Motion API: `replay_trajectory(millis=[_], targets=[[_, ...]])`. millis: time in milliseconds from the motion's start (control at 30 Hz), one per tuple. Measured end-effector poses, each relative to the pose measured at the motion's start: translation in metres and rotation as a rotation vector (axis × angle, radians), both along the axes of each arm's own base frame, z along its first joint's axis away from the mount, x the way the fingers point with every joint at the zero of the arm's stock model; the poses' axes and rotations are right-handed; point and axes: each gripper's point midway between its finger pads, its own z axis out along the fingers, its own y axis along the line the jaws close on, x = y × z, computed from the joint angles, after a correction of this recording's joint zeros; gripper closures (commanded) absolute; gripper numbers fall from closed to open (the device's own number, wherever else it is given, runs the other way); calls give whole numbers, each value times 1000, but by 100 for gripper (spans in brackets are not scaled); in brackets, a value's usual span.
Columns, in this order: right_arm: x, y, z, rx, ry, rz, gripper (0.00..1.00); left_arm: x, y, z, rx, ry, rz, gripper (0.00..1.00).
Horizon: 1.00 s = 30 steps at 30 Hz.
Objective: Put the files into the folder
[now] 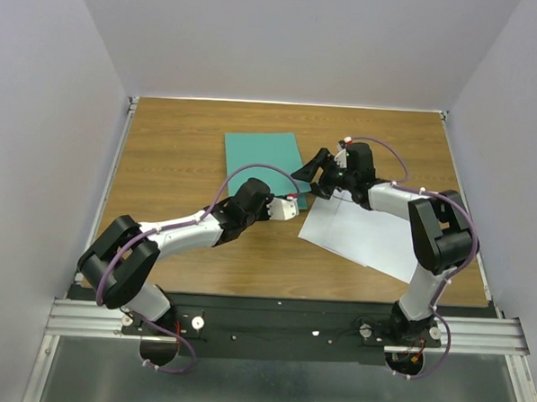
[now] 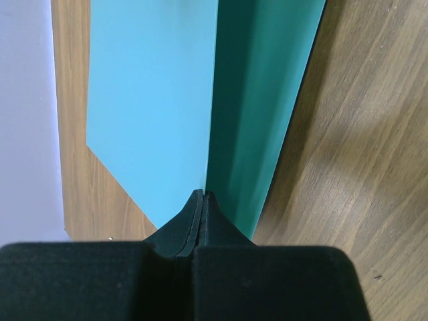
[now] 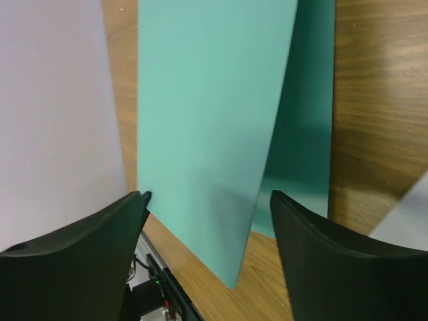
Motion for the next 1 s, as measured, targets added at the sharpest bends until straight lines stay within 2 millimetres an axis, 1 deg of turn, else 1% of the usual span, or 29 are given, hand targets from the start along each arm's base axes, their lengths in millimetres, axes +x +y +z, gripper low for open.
replay_trajectory(millis=[100,133,167,233,267,300,333,367,400,433,500,533,567,600,633,667,700,767,800,867,900,933,1000], targets=[[3,7,-2,43,6,3,32,0,0,0,-4,2,1,100],[4,9,-5,52,16,-2,44,0,-1,0,-5,3,0,100],[5,10,-7,58,25,-4,52,0,-1,0,-8,3,0,100],[4,15,-12,69,37,-1,74,0,-3,1,-15,5,-1,100],[3,17,-13,77,46,-1,80,0,-4,2,-20,5,-2,96],[3,20,-14,79,49,2,86,0,-4,3,-23,6,-2,80],[2,21,-14,87,56,-2,92,1,-5,4,-25,8,-3,68],[2,23,-13,91,55,0,99,1,-5,5,-23,10,-4,51],[3,24,-11,97,49,-1,99,0,-6,5,-19,16,-8,37],[5,24,-9,100,44,-6,99,0,-7,6,-19,23,-12,27],[8,24,-7,102,32,-11,99,1,-10,13,-15,36,-17,22],[10,24,-5,98,22,-11,99,3,-12,19,-21,32,-16,18],[11,24,-3,95,14,-10,99,8,-16,32,-30,22,-17,13],[13,25,-2,89,4,-5,99,12,-21,44,-44,8,-16,12],[16,26,2,75,-7,4,99,20,-27,65,-70,-20,-15,12],[21,28,9,62,-32,17,99,29,-35,94,-106,-58,-13,11],[23,29,13,54,-49,24,99,35,-39,111,-130,-83,-10,11],[32,32,26,35,-94,41,99,53,-51,167,-214,-160,15,11],[37,33,33,21,-122,54,99,60,-55,188,-241,-182,25,11],[42,35,45,-8,-160,84,99,86,-73,257,-377,-262,78,8],[45,36,51,-27,-189,103,99,90,-76,268,-404,-264,96,8],[48,37,59,-43,-219,118,99,101,-82,303,-489,-301,131,8],[52,38,68,-99,-271,156,99,111,-85,361,-659,-342,201,8]])
